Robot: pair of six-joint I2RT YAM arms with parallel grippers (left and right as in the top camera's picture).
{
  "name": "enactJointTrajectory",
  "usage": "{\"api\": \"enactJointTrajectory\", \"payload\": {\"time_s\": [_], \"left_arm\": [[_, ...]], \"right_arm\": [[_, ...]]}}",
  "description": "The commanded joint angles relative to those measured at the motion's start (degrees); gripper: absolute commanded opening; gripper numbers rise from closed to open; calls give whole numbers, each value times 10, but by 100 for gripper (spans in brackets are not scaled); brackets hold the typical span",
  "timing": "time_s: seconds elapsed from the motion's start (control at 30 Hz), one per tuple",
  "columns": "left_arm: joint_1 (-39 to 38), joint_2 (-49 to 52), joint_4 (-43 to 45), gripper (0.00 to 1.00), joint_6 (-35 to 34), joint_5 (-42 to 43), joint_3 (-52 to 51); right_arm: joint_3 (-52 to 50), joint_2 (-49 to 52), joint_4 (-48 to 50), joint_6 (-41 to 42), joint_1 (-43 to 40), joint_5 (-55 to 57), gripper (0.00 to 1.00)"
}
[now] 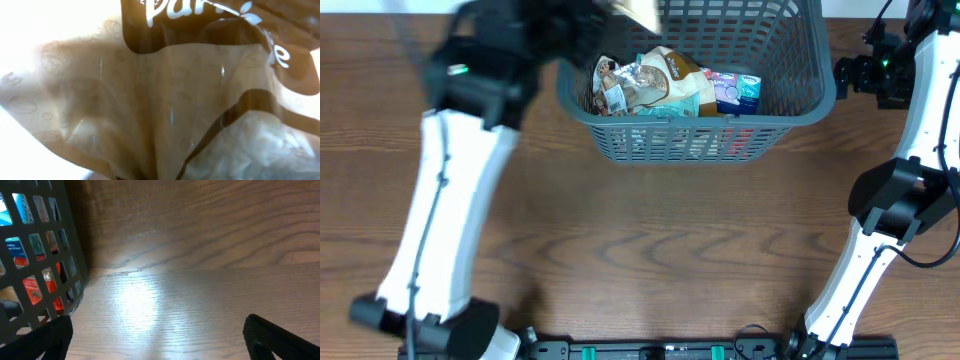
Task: Pack container
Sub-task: 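Carry the second pouch into the basket with the left gripper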
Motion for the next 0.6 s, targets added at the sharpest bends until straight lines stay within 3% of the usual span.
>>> {"api": "enactJointTrajectory", "payload": {"time_s": [0.0, 0.07, 0.57], "left_arm": [[-23, 26, 21, 6, 161, 24, 13], [-30, 52, 29, 6, 215, 65, 13], [-33, 237, 57, 6, 213, 151, 13]], "right_arm": [[-2, 0, -2, -5, 3, -2, 99], [-2, 0, -2, -5, 3, -3, 99], [-2, 0, -2, -5, 2, -3, 99]]}}
